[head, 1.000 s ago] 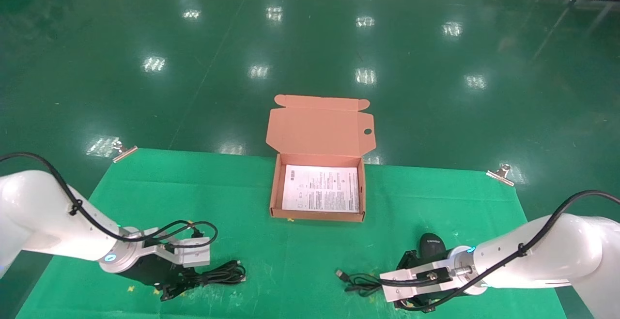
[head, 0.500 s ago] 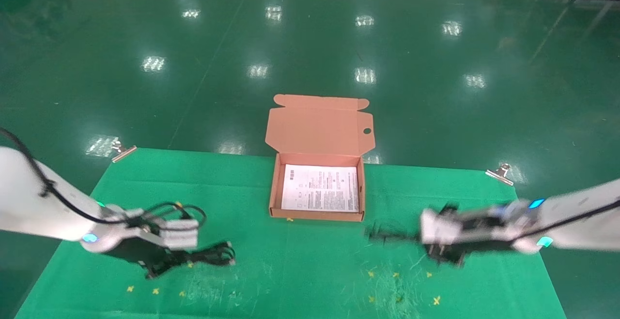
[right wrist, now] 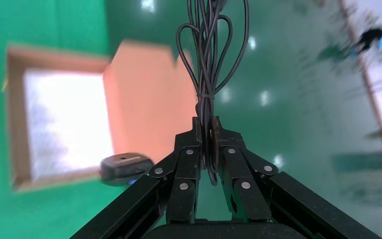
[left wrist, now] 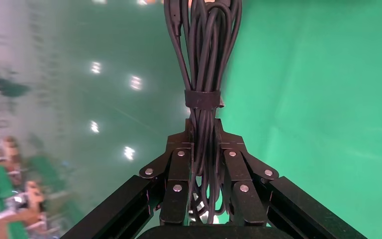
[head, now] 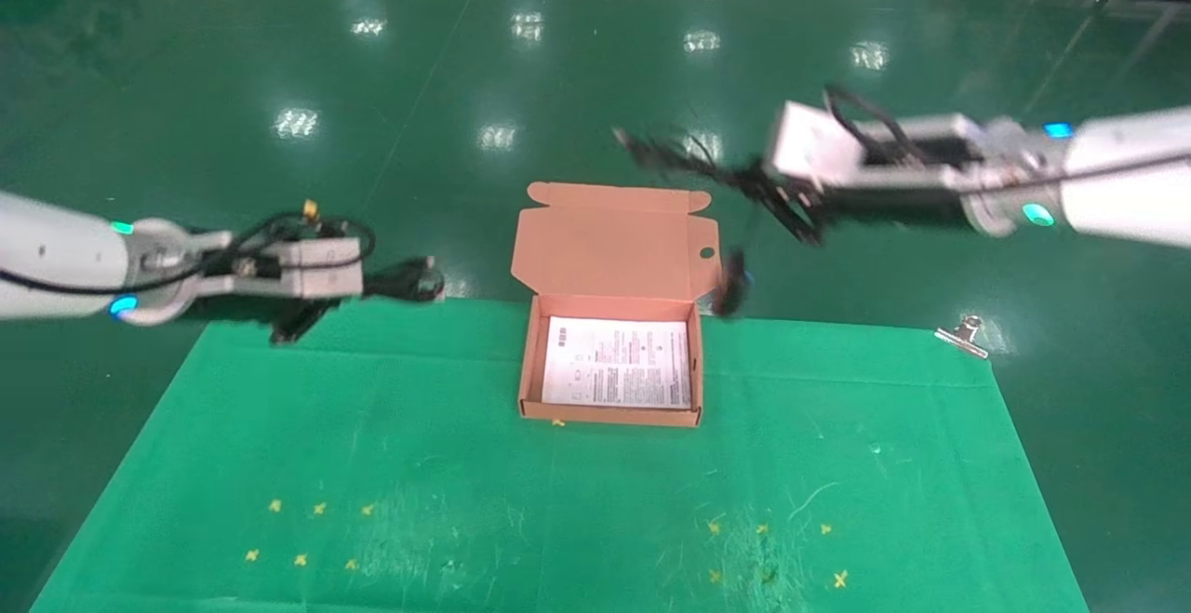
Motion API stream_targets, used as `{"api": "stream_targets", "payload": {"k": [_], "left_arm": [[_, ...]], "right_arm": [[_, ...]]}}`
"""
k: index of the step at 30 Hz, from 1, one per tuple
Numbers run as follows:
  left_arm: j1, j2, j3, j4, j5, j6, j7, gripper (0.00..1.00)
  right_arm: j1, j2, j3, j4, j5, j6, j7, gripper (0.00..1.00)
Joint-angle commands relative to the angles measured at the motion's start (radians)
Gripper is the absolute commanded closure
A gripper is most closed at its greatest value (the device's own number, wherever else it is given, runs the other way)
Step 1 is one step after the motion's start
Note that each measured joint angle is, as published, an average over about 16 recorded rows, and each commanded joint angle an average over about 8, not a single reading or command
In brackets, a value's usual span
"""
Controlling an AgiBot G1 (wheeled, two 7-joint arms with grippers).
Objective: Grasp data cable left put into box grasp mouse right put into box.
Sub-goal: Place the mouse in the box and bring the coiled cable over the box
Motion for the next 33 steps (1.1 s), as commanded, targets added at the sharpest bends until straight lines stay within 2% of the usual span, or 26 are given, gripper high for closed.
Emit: {"api": "stream_targets", "payload": {"k": [1, 15, 24, 33], "left_arm": [[-0.012, 0.009, -0.003, -0.018, 0.017, -0.015, -0.016, 1.0], [-0.075, 0.075, -0.039, 0.046, 0.0, -0.14, 0.028, 1.0], [-0.079, 0.069, -0.042, 0.041, -0.014, -0.139, 0.043, 1.0], [-0.06, 0.061, -0.03, 0.035, 0.023, -0.129, 0.011, 1.0]], "right_arm": [[0.023, -0.03, 0.005, -0.016, 0.009, 0.012, -0.013, 1.0], [0.14, -0.195, 0.008, -0.221, 0.023, 0.072, -0.117, 1.0], [0.174, -0.222, 0.013, -0.286, 0.035, 0.071, -0.166, 1.0], [0.143, -0.237, 0.006, -0.295, 0.028, 0.092, -0.17, 1.0]]}}
